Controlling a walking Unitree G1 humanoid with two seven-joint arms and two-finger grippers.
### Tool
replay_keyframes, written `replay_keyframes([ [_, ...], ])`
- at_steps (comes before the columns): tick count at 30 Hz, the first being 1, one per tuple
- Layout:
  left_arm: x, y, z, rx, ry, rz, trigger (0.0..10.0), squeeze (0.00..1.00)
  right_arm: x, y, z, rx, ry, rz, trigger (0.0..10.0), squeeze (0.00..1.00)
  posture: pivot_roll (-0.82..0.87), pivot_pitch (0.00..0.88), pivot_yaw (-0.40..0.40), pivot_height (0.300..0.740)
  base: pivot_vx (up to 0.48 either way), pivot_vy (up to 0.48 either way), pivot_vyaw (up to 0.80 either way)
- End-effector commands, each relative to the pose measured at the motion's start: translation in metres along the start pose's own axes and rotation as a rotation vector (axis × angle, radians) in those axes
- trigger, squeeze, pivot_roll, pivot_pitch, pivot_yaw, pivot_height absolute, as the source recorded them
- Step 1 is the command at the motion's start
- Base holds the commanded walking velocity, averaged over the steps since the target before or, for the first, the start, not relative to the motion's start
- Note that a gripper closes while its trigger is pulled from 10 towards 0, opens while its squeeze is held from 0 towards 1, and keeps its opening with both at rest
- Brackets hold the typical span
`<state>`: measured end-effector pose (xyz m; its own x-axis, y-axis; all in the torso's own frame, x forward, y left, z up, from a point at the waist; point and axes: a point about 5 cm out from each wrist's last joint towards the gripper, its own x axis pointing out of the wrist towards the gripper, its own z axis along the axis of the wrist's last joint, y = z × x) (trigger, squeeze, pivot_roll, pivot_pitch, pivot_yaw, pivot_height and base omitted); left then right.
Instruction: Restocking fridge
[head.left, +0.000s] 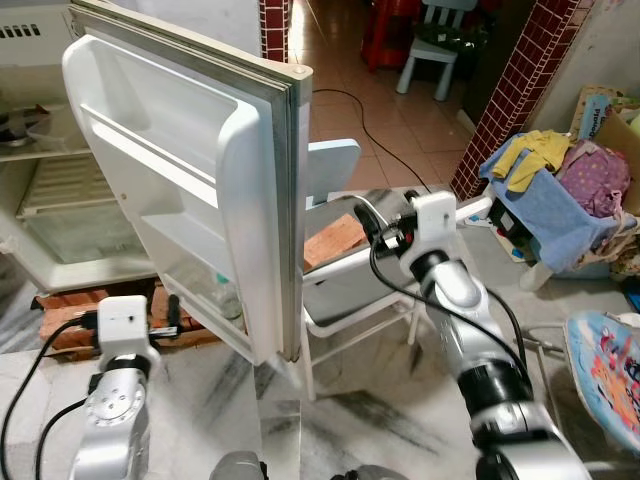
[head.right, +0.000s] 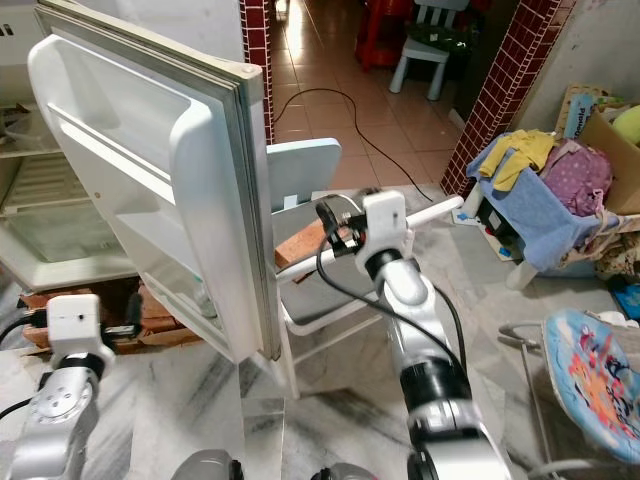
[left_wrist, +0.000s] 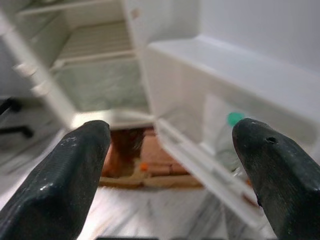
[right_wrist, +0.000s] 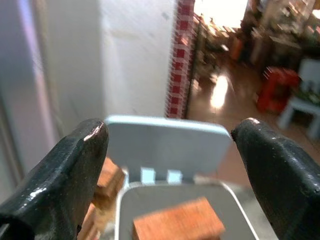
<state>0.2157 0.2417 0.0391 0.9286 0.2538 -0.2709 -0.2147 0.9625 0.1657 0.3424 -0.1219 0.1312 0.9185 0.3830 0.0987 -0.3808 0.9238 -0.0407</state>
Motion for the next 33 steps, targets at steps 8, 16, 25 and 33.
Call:
replay_keyframes([
  [8, -0.006, 0.002, -0.002, 0.007, 0.031, 0.011, 10.0, 0.00, 0.014, 0.013, 0.006, -0.005, -0.026, 0.046, 10.0, 0.00, 0.22, 0.019, -0.058, 0.740, 0.000, 0.000, 0.80],
  [16, -0.007, -0.002, -0.005, -0.001, 0.070, -0.027, 10.0, 0.00, 0.017, 0.012, 0.002, -0.011, -0.015, 0.084, 10.0, 0.00, 0.22, 0.022, -0.057, 0.740, 0.000, 0.000, 0.60],
  [25, -0.006, -0.006, -0.005, -0.001, 0.087, -0.056, 10.0, 0.00, 0.031, 0.009, 0.010, -0.010, -0.008, 0.115, 10.0, 0.00, 0.21, 0.022, -0.058, 0.740, 0.000, 0.000, 0.00],
  [33, -0.006, -0.008, -0.005, 0.008, 0.089, -0.070, 10.0, 0.00, 0.051, 0.050, 0.035, 0.228, -0.082, 0.309, 10.0, 0.00, 0.23, 0.021, -0.060, 0.740, 0.000, 0.000, 0.00],
])
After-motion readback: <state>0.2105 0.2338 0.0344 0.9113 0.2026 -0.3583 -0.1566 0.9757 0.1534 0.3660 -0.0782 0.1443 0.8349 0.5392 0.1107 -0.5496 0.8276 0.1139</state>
